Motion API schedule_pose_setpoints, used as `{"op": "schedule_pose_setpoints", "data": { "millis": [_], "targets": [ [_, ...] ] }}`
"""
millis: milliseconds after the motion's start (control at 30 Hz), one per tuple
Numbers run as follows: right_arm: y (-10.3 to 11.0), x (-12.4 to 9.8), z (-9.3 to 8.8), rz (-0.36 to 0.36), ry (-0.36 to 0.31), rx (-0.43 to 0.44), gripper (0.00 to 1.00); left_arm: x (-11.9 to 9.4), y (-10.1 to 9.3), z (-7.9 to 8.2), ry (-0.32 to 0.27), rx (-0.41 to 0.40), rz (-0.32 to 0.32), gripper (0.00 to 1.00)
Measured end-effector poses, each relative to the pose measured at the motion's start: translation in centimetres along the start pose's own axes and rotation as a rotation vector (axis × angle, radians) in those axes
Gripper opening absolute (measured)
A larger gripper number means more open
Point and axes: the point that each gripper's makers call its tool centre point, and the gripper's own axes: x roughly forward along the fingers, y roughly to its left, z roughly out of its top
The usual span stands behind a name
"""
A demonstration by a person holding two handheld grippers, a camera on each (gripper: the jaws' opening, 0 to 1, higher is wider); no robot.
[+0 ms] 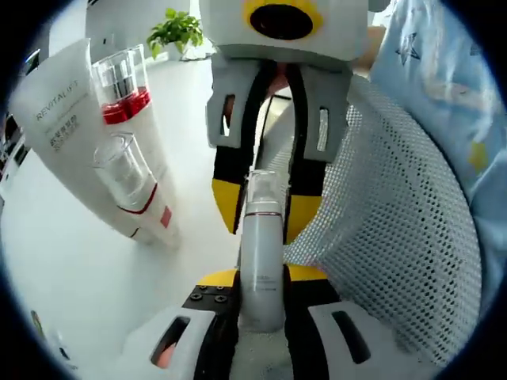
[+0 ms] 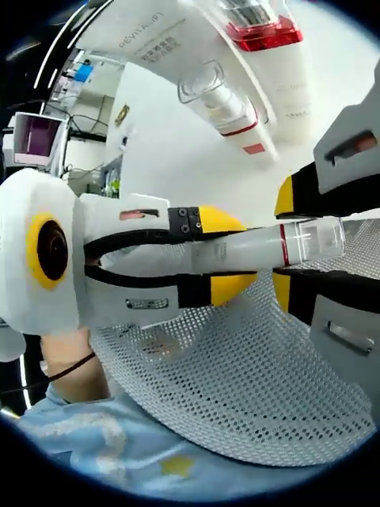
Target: Arrange the skincare products in the storage area until every visible bottle or jar stands upright without overlapping.
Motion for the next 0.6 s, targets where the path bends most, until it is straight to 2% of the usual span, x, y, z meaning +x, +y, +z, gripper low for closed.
{"op": "schedule_pose_setpoints", "data": {
  "millis": [233,300,367,400,600],
  "targets": [
    [-0.9,-1.4,0.4,-0.001,-0.092,0.07,0.26,-0.9,0.4,0.9,-0.067,-0.052,0.002,0.22],
    [-1.1,-1.6,0.4,0.0,-0.105,0.075,0.26,-1.1,0.6,1.0,-0.077,-0.089,-0.003,0.22],
    [-1.4,-1.7,0.1,-0.003,-0.1,0.088,0.27,-1.4,0.6,1.2,-0.093,-0.105,-0.004,0.22],
    [-1.6,-1.6,-0.5,-0.015,-0.076,0.088,0.26,-1.5,0.7,1.3,-0.103,-0.115,-0.001,0.22],
    [-2.0,-2.1,-0.4,-0.017,-0.103,0.113,0.24,-2.0,0.8,1.9,-0.147,-0.133,-0.003,0.22]
  ]
}}
